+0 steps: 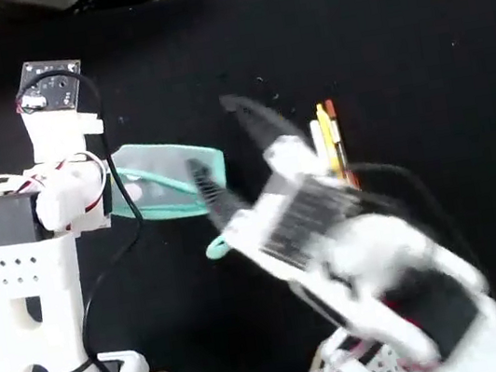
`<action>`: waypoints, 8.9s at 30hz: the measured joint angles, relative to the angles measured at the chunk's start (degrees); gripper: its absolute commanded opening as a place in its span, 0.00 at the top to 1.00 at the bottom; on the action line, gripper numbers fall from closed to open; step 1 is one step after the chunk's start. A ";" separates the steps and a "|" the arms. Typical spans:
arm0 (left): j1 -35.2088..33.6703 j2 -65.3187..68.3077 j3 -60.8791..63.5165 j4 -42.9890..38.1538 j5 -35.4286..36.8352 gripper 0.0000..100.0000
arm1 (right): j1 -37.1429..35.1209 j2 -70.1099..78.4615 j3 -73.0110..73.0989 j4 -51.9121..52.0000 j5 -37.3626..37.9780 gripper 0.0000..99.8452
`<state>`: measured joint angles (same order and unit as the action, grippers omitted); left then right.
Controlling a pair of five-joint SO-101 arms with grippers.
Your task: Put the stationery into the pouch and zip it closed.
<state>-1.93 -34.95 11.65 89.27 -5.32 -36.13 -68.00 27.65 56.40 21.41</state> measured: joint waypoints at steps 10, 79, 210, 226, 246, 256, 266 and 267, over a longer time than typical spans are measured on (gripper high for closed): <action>0.00 0.00 0.00 0.00 0.00 0.97 | 26.90 5.63 16.18 -0.62 -7.82 0.76; -0.35 0.00 1.49 0.00 -2.29 0.97 | 31.38 106.99 -44.48 26.73 -3.69 0.99; -2.20 0.00 1.58 0.00 -3.16 0.97 | 24.26 -0.62 6.68 1.49 -8.70 0.81; -2.20 0.00 1.58 0.00 -3.16 0.97 | 40.09 74.99 -13.10 -2.55 -5.10 0.91; -2.20 0.00 1.58 0.00 -3.16 0.97 | 40.26 116.66 -72.88 23.65 1.58 0.82; -2.20 0.00 1.58 0.00 -3.16 0.97 | 40.26 124.84 -80.79 27.34 1.93 0.85; -2.20 0.00 1.58 0.00 -3.16 0.97 | 40.26 127.38 -80.97 26.81 6.86 0.89; -2.20 0.00 1.58 0.00 -3.16 0.97 | 40.26 127.38 -81.05 27.78 7.91 0.94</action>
<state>-4.13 -34.95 13.23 89.27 -8.48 4.13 59.38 -53.41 84.18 29.32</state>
